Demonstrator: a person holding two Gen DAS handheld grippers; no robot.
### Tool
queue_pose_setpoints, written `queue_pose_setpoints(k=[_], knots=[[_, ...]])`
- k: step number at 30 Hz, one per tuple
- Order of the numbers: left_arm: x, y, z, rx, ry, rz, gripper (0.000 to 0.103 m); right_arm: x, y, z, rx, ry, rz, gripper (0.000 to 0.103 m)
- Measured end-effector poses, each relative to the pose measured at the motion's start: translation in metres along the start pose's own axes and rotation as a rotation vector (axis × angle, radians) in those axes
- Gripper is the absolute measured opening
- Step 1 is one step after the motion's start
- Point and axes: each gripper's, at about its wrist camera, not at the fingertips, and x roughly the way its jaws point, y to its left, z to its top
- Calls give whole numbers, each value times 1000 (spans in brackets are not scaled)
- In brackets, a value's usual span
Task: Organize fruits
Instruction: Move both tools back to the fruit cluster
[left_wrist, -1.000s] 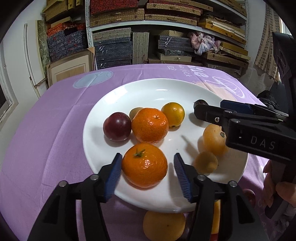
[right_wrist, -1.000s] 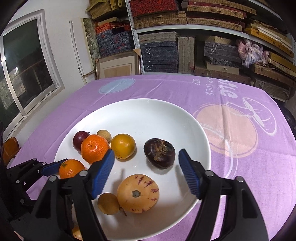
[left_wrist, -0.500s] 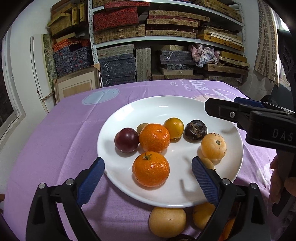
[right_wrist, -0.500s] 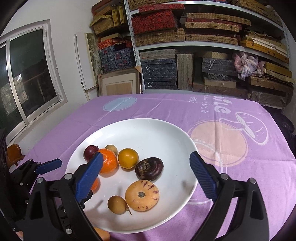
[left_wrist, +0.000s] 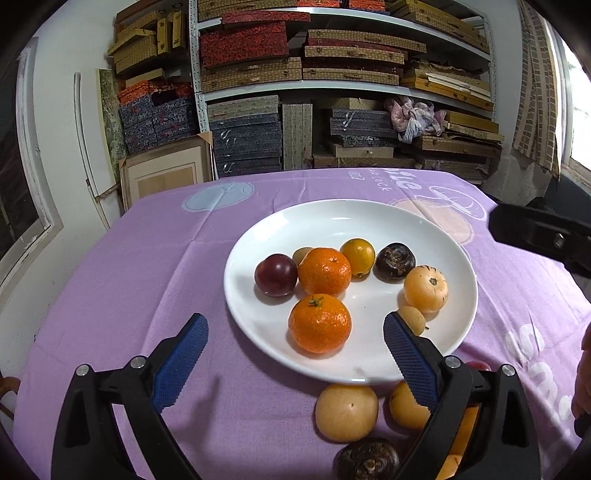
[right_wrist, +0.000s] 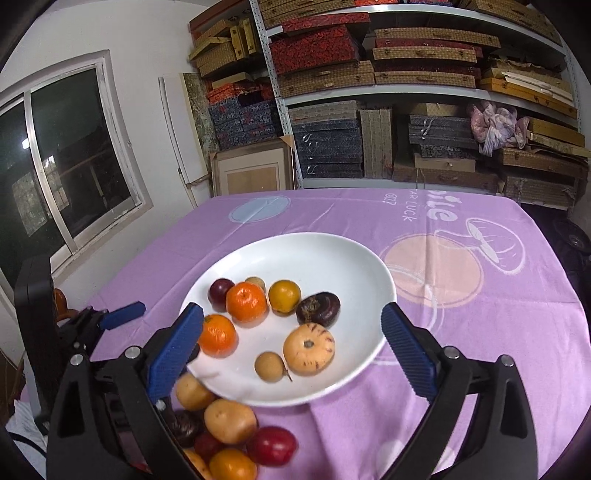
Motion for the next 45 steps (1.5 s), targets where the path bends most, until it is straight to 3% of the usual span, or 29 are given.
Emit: queue_pose_setpoints(k=[9, 15, 27, 37, 45], knots=[[-61, 7, -43, 34, -13, 60, 97, -71, -1, -88, -8, 49, -50, 98], [-88, 5, -71, 11, -16, 51, 98, -79, 4, -125, -8, 76, -37, 98], [-93, -14, -98, 45, 73, -142, 98, -67, 43, -134, -193, 116, -39, 98], [-76, -27, -114, 106, 167, -114, 98, -64, 37, -133, -169, 136, -18, 98], [-76, 9, -117, -21, 193, -96, 98, -63, 37, -134, -171, 137, -13, 98]])
